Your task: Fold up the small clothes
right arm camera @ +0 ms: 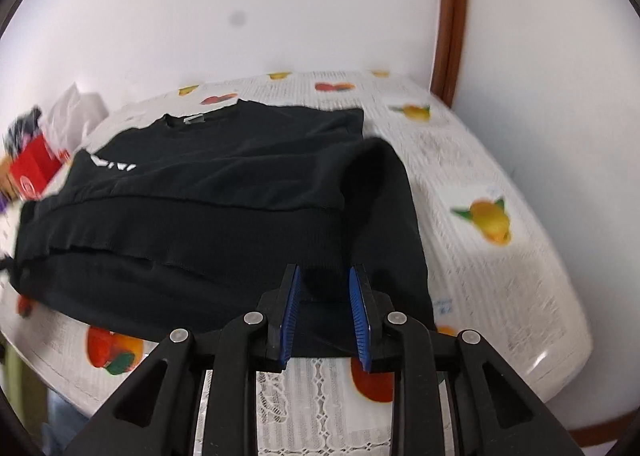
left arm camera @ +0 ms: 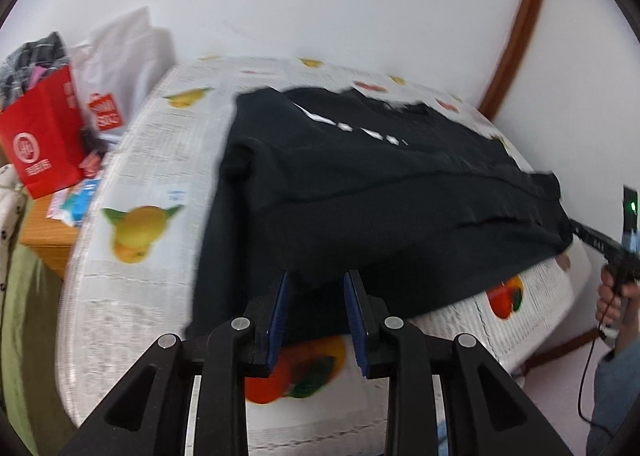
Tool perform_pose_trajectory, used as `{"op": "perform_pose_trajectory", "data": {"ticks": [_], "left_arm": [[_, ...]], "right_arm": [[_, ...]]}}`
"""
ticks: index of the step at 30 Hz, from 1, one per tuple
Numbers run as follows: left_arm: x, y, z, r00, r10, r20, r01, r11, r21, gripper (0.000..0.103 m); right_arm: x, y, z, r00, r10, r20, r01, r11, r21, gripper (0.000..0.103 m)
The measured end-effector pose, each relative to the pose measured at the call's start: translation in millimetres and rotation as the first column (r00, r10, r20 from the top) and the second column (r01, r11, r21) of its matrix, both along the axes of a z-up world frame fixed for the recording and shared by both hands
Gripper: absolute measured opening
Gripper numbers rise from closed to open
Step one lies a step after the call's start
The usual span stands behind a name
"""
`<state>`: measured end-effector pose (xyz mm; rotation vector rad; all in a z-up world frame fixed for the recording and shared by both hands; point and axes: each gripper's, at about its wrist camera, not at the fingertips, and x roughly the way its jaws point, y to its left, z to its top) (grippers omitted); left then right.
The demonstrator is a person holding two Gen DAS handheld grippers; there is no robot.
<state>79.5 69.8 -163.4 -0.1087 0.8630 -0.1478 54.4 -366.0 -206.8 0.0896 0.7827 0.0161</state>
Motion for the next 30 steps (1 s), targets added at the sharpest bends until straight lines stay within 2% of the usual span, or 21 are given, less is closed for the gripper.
{"op": "perform_pose_trajectory", "data": {"ticks": [2, 5, 9, 10, 13, 17, 20, 25, 30], "left_arm": [[4, -9, -7, 1.000, -0.021, -0.020, 0.021, 1.000, 0.003, 0.026], [12, -19, -18, 0.998, -0.044, -0.055, 0.043, 0.999, -0.016, 0.026], [24, -29, -26, 0.995, -0.045, -0.086, 0.045, 0.999, -0.005, 0.026], [27, -30, -27, 0.995, -0.043, -0.090, 0.043, 0.999, 0.002, 0.026], [28, -34, -29, 0.994, -0.045, -0.094, 0.047, 0.999, 0.018, 0.027], [24, -43, -27, 0.990, -0.110, -0.089, 0.111, 0.994, 0.000, 0.029], [23, -48, -24, 0.987, -0.138, -0.084, 0.137, 0.990, -0.018, 0.029], [36, -47, -32, 0.993, -0.090, -0.082, 0.086, 0.995, -0.049, 0.029], [46, -46, -21, 0.997, -0.069, -0.047, 0.066, 0.997, -0.047, 0.029]], "right_arm": [[0, 0, -4, 0.999, 0.037, -0.023, -0.036, 0.999, 0.030, 0.025], [1, 13, -14, 0.996, 0.073, -0.042, -0.073, 0.997, 0.005, 0.025], [8, 19, -40, 0.996, 0.023, -0.084, -0.025, 1.000, -0.020, 0.025], [5, 21, -42, 0.998, 0.018, -0.063, -0.020, 0.999, -0.032, 0.025], [0, 27, -40, 0.998, 0.013, -0.066, -0.017, 0.998, -0.062, 0.025], [8, 22, -35, 0.996, 0.018, -0.092, -0.018, 1.000, 0.000, 0.019], [10, 27, -31, 0.997, 0.034, -0.076, -0.034, 0.999, -0.007, 0.018], [14, 37, -38, 0.997, 0.031, -0.077, -0.036, 0.997, -0.063, 0.019], [18, 28, -27, 0.997, 0.028, -0.079, -0.028, 1.000, 0.004, 0.017]]}}
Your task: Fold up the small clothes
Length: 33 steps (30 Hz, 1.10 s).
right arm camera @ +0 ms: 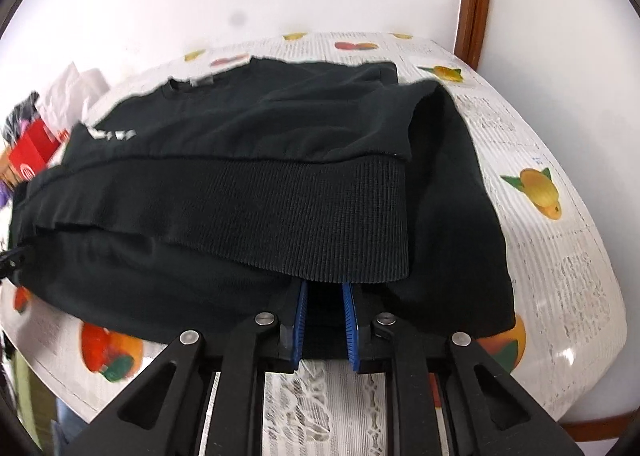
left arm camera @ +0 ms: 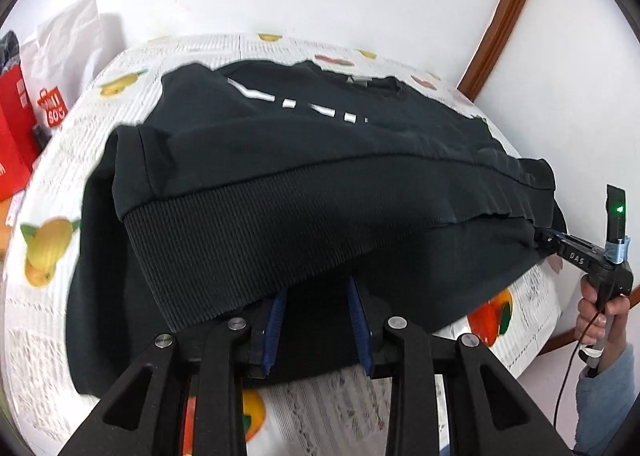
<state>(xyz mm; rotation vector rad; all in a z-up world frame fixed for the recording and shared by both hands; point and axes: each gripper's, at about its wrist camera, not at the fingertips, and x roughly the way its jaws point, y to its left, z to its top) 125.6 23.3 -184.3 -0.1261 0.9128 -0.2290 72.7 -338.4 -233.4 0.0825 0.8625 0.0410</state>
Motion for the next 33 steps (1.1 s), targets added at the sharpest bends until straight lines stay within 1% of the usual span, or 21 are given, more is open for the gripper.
{"op": "perform_pose_trajectory", "data": {"ticks": [4, 6, 10, 14, 18, 21, 24, 26, 27, 30, 31, 32, 33], "left_arm": [[12, 4, 8, 1.000, 0.004, 0.007, -0.004, 1.000, -0.014, 0.029], [16, 6, 13, 1.000, 0.012, 0.026, -0.012, 1.000, -0.009, 0.029], [28, 12, 27, 0.995, 0.048, 0.084, -0.053, 0.997, 0.059, 0.029], [52, 25, 30, 0.994, 0.066, 0.084, -0.070, 0.997, 0.042, 0.029], [78, 33, 33, 0.992, 0.081, 0.092, -0.085, 0.995, 0.047, 0.029], [101, 35, 34, 0.991, 0.095, 0.099, -0.100, 0.994, 0.053, 0.029], [120, 40, 32, 0.988, 0.123, 0.089, -0.129, 0.990, 0.064, 0.029], [126, 44, 31, 0.986, 0.140, 0.087, -0.146, 0.986, 0.074, 0.029], [127, 48, 31, 0.985, 0.146, 0.090, -0.153, 0.985, 0.077, 0.029], [129, 56, 31, 0.985, 0.149, 0.089, -0.157, 0.983, 0.094, 0.029], [132, 58, 29, 0.985, 0.147, 0.085, -0.156, 0.982, 0.104, 0.029], [135, 60, 28, 0.986, 0.146, 0.081, -0.155, 0.981, 0.116, 0.029], [139, 62, 27, 0.986, 0.149, 0.077, -0.158, 0.979, 0.128, 0.030]], "right_arm": [[10, -4, 15, 0.998, -0.017, 0.054, 0.016, 1.000, 0.025, 0.017], [18, -5, 21, 0.997, -0.028, 0.071, 0.024, 0.998, 0.049, 0.017], [35, -3, 30, 0.995, -0.033, 0.098, 0.028, 0.998, 0.055, 0.017], [63, -1, 32, 0.994, -0.042, 0.102, 0.034, 0.996, 0.077, 0.017], [90, -3, 36, 0.993, -0.061, 0.100, 0.052, 0.995, 0.090, 0.017], [115, -7, 37, 0.994, -0.071, 0.077, 0.062, 0.991, 0.120, 0.017], [138, -7, 38, 0.995, -0.081, 0.056, 0.074, 0.991, 0.115, 0.017], [143, -9, 41, 0.995, -0.085, 0.058, 0.077, 0.989, 0.124, 0.017], [142, -10, 45, 0.994, -0.080, 0.076, 0.071, 0.990, 0.120, 0.018], [137, -11, 55, 0.990, -0.071, 0.123, 0.065, 0.997, 0.052, 0.026], [136, -13, 56, 0.989, -0.069, 0.131, 0.065, 0.997, 0.038, 0.032], [137, -16, 56, 0.988, -0.068, 0.136, 0.065, 0.998, 0.028, 0.036], [139, -17, 56, 0.989, -0.066, 0.135, 0.064, 0.998, 0.023, 0.042]]}}
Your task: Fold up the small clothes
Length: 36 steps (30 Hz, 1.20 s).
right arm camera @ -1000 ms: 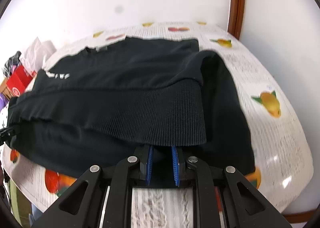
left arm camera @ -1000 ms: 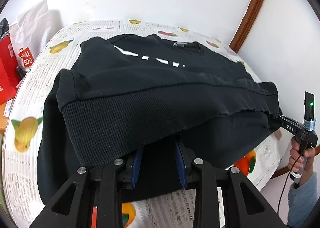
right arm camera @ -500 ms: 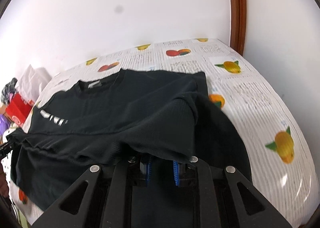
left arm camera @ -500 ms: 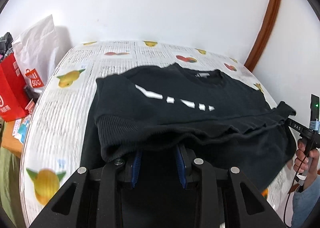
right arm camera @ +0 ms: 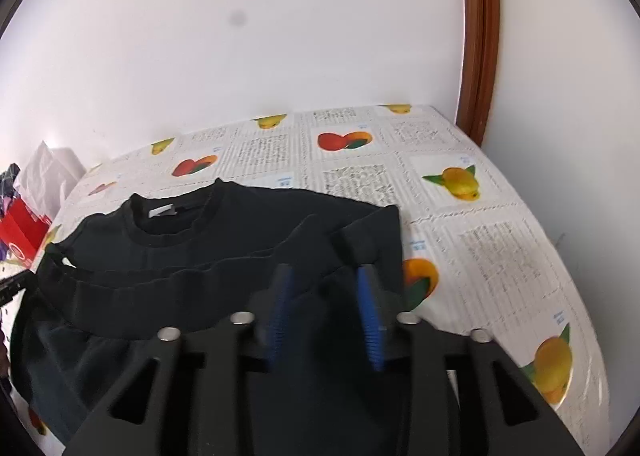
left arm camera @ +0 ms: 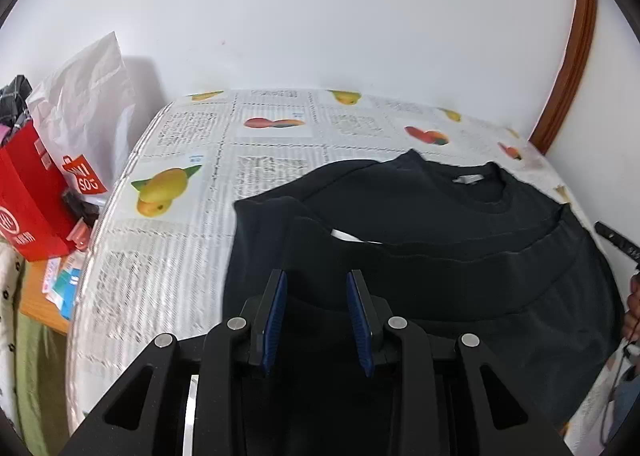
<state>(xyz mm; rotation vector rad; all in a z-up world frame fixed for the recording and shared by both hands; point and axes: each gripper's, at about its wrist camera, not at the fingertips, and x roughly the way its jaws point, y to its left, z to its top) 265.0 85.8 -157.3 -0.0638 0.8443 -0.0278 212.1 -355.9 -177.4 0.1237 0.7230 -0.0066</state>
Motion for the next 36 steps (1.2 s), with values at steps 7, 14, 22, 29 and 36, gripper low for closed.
{"op": "perform_pose_trajectory", "data": {"ticks": [7, 14, 22, 29, 36], "left_arm": [[26, 10, -12, 0.999, -0.023, -0.044, 0.022, 1.000, -0.014, 0.052], [23, -3, -11, 0.999, -0.033, -0.025, 0.035, 0.996, 0.081, 0.015], [18, 1, 19, 0.994, -0.020, 0.107, 0.013, 0.997, 0.072, 0.007], [41, 5, -8, 1.000, 0.015, 0.011, -0.016, 1.000, 0.024, 0.007], [42, 6, -22, 0.999, 0.030, -0.016, -0.029, 0.999, 0.029, 0.008]], "right_arm": [[37, -3, -23, 0.994, 0.041, -0.098, -0.044, 0.999, -0.026, 0.048], [55, 16, -30, 0.991, 0.067, -0.113, -0.079, 0.991, -0.105, 0.023], [36, 1, 13, 0.991, 0.068, 0.112, -0.061, 0.996, -0.064, 0.017], [75, -8, -30, 0.999, -0.004, -0.054, 0.000, 0.998, -0.059, 0.017], [78, -10, -42, 0.995, -0.011, -0.097, 0.005, 0.998, -0.060, 0.019]]}}
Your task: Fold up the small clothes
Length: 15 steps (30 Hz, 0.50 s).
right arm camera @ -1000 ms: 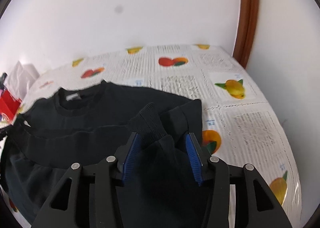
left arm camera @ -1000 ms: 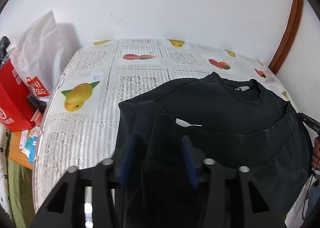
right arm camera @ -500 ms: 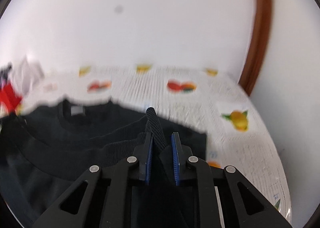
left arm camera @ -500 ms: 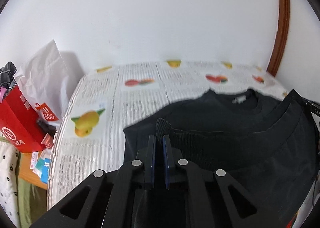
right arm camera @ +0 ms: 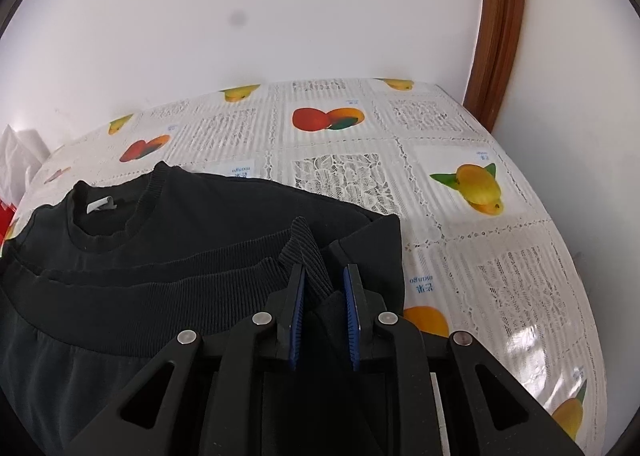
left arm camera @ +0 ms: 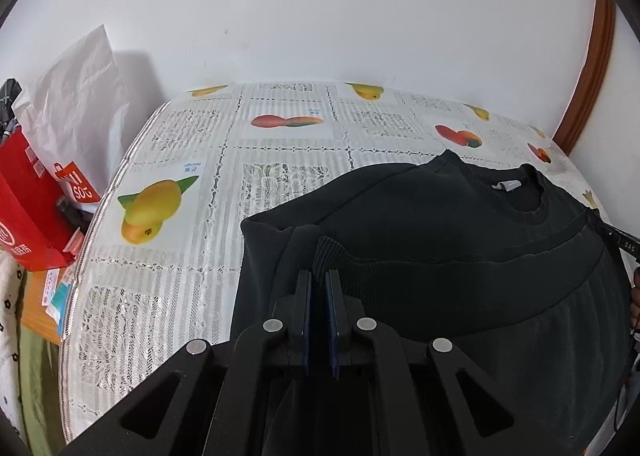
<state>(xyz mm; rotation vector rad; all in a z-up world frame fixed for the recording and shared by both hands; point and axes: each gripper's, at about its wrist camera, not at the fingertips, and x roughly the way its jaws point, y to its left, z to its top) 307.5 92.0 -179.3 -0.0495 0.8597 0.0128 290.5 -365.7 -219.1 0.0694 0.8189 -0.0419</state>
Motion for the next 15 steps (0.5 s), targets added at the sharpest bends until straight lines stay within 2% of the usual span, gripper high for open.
{"op": "perform_pose_trajectory", "data": {"ticks": [3, 5, 11, 15], "left_arm": [[-1, -2, 0, 1.000, 0.004, -0.002, -0.004, 1.000, 0.016, 0.010], [-2, -2, 1, 1.000, 0.007, 0.000, -0.007, 1.000, 0.021, 0.010], [-10, -4, 7, 1.000, 0.009, -0.004, -0.009, 0.999, 0.031, 0.011], [-25, 2, 12, 1.000, 0.017, -0.001, -0.017, 1.000, 0.016, 0.022]], "right_arm": [[-4, 2, 4, 1.000, 0.003, -0.006, -0.004, 1.000, -0.017, 0.023], [-10, 4, 10, 1.000, -0.005, 0.001, 0.005, 0.999, -0.042, 0.031], [-35, 11, 28, 1.000, 0.007, 0.023, -0.005, 0.999, -0.052, 0.034], [-55, 27, 40, 0.999, 0.028, 0.044, -0.026, 0.998, -0.051, 0.040]]}}
